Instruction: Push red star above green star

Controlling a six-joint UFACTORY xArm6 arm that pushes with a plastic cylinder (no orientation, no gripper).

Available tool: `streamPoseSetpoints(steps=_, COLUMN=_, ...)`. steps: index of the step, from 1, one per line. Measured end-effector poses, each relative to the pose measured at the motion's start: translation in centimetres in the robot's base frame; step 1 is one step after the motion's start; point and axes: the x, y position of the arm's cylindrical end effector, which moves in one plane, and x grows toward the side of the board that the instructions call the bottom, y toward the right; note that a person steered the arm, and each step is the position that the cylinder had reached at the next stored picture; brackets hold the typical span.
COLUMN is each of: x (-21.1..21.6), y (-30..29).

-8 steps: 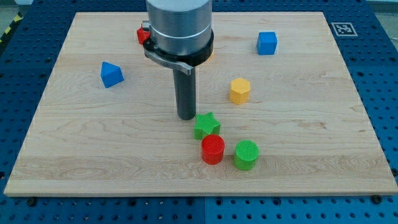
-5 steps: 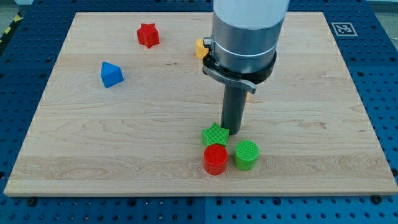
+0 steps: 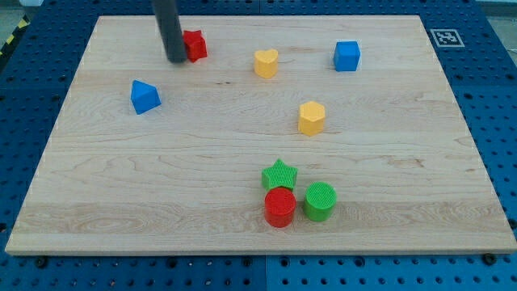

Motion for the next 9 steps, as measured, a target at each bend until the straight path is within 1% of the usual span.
streamPoseSetpoints(steps=1, x=-4.8, y=0.6)
streamPoseSetpoints(steps=2, x=-5.0, y=0.7)
streamPoseSetpoints(steps=3, x=-5.1, y=2.0)
streamPoseSetpoints(steps=4, x=-5.1, y=4.7)
streamPoseSetpoints(steps=5, x=-4.7, y=5.9)
streamPoseSetpoints(steps=7, x=0.6, y=6.0)
streamPoseSetpoints(steps=9, x=7.6, y=8.7)
